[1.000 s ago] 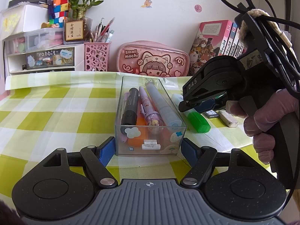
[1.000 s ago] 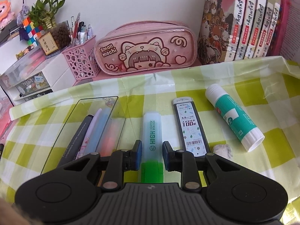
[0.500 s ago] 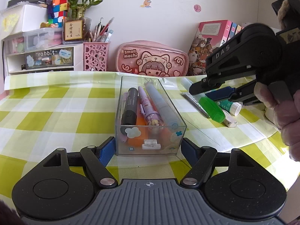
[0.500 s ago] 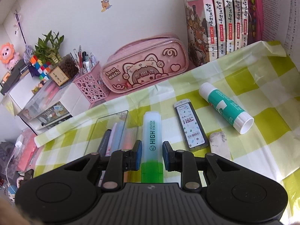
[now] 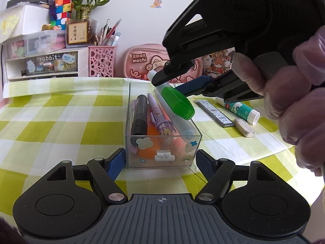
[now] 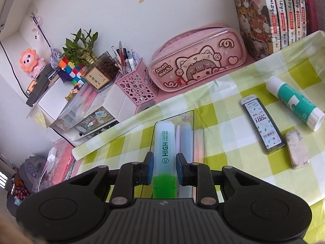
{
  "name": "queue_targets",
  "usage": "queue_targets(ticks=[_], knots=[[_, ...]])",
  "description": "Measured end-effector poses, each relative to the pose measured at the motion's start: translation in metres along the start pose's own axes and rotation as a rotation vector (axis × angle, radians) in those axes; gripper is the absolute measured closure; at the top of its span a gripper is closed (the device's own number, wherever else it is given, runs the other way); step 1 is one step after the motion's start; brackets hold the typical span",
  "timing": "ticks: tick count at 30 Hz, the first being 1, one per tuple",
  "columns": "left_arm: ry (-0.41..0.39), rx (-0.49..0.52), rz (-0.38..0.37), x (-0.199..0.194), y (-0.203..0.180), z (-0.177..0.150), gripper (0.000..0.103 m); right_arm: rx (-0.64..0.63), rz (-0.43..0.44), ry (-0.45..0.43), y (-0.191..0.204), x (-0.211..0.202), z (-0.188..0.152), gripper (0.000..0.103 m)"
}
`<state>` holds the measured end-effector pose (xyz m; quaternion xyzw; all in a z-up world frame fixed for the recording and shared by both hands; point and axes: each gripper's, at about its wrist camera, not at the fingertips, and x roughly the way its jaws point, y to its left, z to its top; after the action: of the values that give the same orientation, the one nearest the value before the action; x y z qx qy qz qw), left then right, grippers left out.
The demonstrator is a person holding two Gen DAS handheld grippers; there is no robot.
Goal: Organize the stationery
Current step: 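Lift the green-capped highlighter with the right gripper over the clear box, then lower the green-capped highlighter into the box and open the right gripper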
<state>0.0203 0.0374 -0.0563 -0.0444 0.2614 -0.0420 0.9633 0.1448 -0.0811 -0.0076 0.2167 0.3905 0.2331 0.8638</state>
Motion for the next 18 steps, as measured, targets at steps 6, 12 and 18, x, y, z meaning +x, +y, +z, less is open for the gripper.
queue_targets(ticks=[6, 12, 18], knots=[[0.001, 0.000, -0.003, 0.000, 0.000, 0.000, 0.029, -0.001, -0.003, 0.011, 0.005, 0.011, 0.002, 0.077], [0.001, -0.003, -0.005, 0.000, 0.001, 0.000, 0.029, -0.001, -0.011, 0.027, 0.006, 0.018, 0.000, 0.077], [0.002, -0.001, -0.005, 0.000, 0.001, 0.000, 0.029, -0.007, -0.015, 0.016, 0.006, 0.016, 0.001, 0.075]])
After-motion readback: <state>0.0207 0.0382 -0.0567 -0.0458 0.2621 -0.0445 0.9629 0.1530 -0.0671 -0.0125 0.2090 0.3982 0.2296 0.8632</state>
